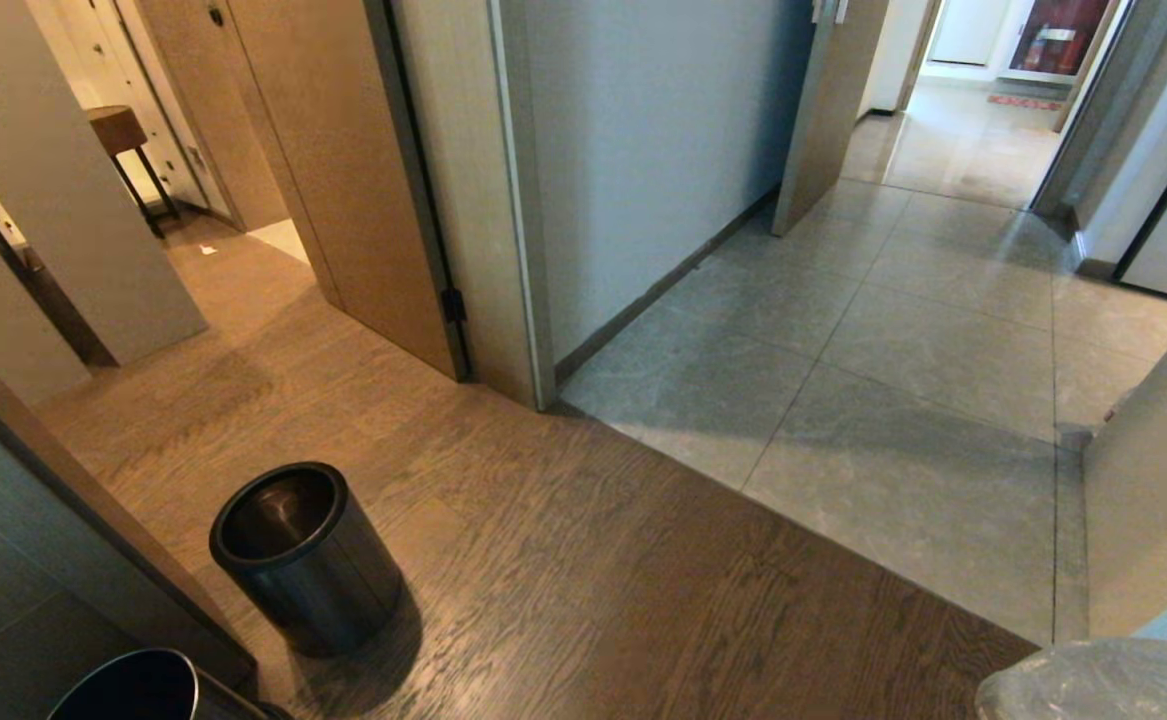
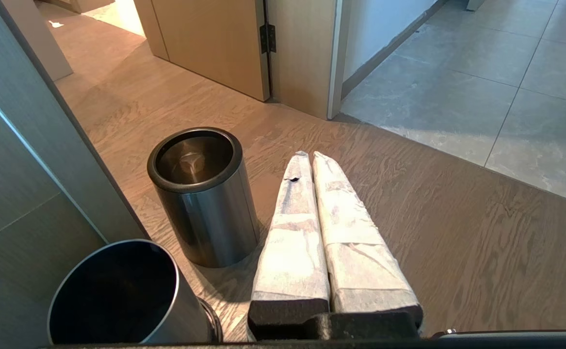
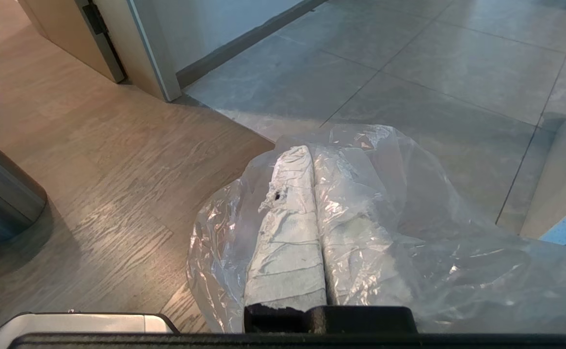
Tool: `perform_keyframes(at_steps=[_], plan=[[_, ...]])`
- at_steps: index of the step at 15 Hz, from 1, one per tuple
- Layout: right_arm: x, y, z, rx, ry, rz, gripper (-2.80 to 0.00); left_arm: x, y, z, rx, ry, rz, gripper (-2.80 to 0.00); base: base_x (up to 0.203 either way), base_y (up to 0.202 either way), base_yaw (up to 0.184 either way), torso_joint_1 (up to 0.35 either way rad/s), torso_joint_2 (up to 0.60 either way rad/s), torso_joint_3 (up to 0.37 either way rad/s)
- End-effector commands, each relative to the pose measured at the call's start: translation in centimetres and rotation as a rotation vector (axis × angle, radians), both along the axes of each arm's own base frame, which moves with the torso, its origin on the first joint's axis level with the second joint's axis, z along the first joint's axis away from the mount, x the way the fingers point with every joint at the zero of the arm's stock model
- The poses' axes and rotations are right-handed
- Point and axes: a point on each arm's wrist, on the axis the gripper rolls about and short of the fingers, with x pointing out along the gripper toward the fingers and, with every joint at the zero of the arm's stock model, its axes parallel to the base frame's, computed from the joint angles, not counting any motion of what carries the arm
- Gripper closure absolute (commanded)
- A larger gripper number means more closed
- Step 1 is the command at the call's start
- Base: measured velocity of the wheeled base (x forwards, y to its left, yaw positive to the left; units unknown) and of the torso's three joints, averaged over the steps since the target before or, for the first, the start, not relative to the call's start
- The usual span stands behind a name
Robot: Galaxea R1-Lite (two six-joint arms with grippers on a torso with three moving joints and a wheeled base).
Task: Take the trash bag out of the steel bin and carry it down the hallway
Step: Put the trash bag at the door
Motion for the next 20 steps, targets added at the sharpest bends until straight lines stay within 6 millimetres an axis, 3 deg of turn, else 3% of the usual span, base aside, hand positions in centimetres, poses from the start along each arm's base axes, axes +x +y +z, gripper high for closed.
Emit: perform_keyframes(at_steps=[1,20], plan=[[0.01,0.0,0.01,0.0,0.001,0.0,0.0,0.08,0.0,-0.29,0.0,0.01,0.001,0.0,0.0,0.0,0.0,0.0,0.0,0.0],[0.01,0.0,0.01,0.0,0.001,0.0,0.0,0.08,0.0,-0.29,0.0,0.01,0.001,0.0,0.0,0.0,0.0,0.0,0.0,0.0]])
